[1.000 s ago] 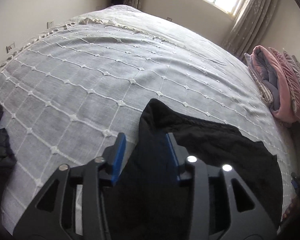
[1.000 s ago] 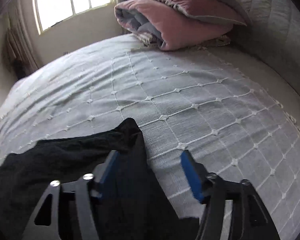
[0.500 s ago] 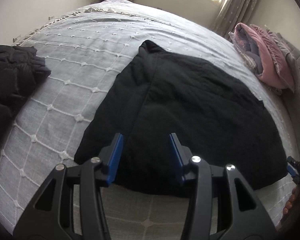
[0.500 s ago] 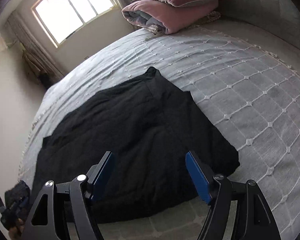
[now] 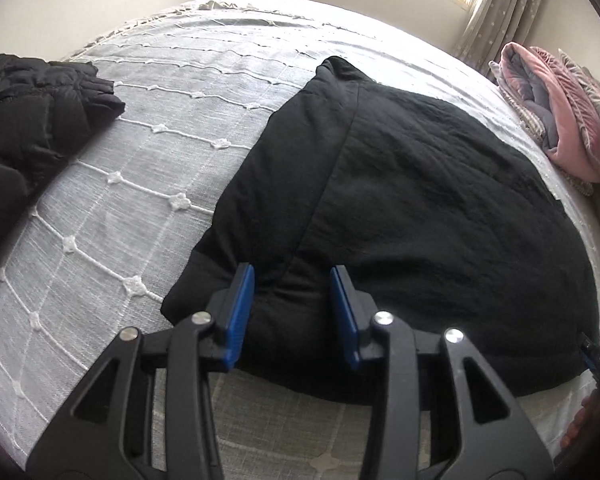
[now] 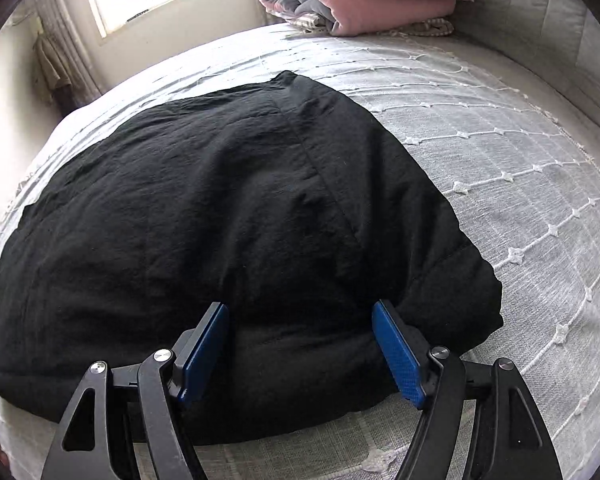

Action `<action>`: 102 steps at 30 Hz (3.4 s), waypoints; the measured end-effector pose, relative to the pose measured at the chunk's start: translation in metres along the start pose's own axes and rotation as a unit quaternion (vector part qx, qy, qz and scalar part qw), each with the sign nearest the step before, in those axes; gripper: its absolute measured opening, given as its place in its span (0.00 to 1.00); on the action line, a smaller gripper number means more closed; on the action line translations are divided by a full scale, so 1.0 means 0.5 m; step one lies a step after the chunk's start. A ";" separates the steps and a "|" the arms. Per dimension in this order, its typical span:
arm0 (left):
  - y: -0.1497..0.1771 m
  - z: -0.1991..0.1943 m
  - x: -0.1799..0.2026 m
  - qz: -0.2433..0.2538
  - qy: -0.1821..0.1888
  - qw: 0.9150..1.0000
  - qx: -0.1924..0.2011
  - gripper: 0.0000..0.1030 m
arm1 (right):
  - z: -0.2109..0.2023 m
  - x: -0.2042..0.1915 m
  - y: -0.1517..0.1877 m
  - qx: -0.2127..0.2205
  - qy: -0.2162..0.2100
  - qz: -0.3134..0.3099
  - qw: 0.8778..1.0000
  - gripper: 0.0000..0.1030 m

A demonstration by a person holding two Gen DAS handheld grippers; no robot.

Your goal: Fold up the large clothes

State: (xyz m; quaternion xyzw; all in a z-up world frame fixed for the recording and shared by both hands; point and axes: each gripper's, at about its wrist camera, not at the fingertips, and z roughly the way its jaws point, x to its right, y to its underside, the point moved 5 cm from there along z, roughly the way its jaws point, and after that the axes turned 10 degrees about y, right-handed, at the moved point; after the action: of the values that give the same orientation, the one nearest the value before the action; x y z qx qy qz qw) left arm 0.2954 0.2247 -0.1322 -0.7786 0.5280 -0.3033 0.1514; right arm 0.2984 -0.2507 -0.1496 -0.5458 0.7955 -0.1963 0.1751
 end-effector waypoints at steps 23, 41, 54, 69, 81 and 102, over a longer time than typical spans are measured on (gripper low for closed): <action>0.090 0.120 0.443 0.230 0.040 0.968 -0.092 0.65 | -0.147 0.009 -0.040 0.034 -0.101 0.094 0.990 0.83; -0.088 0.189 0.501 0.171 0.019 0.979 -0.108 0.64 | -0.129 0.014 -0.027 -0.012 -0.135 0.124 0.983 0.83; -0.171 0.315 0.511 0.121 0.030 0.984 -0.124 0.65 | -0.113 0.011 -0.015 -0.051 -0.154 0.139 0.977 0.83; -0.204 0.430 0.546 0.117 -0.020 0.985 -0.125 0.65 | -0.121 0.011 -0.009 -0.054 -0.169 0.143 0.974 0.83; -0.087 0.126 0.456 0.117 0.067 0.987 -0.092 0.65 | -0.105 0.078 -0.004 -0.070 -0.195 0.204 0.957 0.83; 0.123 0.038 0.392 0.190 0.042 0.977 -0.092 0.80 | -0.076 0.143 0.031 -0.109 -0.255 0.326 0.904 0.83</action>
State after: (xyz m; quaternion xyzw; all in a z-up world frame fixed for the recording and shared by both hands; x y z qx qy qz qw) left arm 0.3131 0.0196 -0.1201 -0.6609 0.6981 -0.2519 0.1119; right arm 0.2427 -0.3083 -0.1293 -0.3036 0.8737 0.1055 0.3651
